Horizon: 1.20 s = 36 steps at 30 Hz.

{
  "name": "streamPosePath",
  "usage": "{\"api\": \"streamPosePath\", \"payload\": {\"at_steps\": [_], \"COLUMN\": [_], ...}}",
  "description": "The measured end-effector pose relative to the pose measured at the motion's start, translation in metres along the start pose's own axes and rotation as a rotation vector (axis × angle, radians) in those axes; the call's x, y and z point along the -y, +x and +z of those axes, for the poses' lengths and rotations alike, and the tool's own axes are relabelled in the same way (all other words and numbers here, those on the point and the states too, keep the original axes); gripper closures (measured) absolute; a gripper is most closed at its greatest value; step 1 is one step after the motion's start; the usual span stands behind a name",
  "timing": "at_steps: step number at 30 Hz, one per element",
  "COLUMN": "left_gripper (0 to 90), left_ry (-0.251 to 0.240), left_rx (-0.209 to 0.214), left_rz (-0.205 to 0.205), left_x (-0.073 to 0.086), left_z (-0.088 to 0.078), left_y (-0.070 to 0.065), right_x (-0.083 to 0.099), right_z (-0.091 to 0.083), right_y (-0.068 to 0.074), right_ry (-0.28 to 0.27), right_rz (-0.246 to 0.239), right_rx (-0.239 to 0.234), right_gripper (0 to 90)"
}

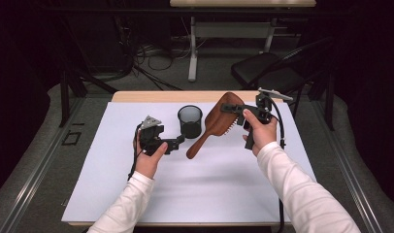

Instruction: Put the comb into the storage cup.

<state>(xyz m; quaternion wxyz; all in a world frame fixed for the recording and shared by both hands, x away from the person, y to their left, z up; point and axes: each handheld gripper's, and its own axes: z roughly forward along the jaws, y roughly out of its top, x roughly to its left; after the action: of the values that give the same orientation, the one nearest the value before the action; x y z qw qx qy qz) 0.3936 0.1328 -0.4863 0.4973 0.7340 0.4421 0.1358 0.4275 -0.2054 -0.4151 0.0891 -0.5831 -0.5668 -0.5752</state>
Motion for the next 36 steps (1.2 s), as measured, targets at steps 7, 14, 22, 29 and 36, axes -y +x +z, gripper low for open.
{"api": "streamPosePath", "payload": {"at_steps": [7,14,22,29,36], "left_gripper": [0.3,0.3,0.3,0.3,0.4], "left_ry": [-0.005,-0.007,-0.003,-0.005,-0.006], "left_rx": [-0.014,-0.023,-0.027,-0.029,-0.027], "left_rz": [-0.004,0.0,0.008,0.005,0.0], "left_x": [0.001,0.0,0.0,0.0,0.0], "left_z": [0.0,-0.001,-0.002,-0.003,-0.003], "left_y": [0.004,0.007,0.009,0.01,0.011], "right_x": [-0.007,-0.014,-0.021,-0.029,-0.035], "right_z": [0.001,0.002,0.005,0.006,0.008], "right_y": [0.004,0.007,0.007,0.008,0.007], "right_ry": [-0.016,-0.022,-0.038,-0.056,-0.072], "right_rz": [-0.008,-0.017,-0.019,-0.019,-0.018], "right_rx": [0.007,0.021,0.033,0.047,0.063], "right_gripper": [47.3,47.3,47.3,47.3,47.3]}}
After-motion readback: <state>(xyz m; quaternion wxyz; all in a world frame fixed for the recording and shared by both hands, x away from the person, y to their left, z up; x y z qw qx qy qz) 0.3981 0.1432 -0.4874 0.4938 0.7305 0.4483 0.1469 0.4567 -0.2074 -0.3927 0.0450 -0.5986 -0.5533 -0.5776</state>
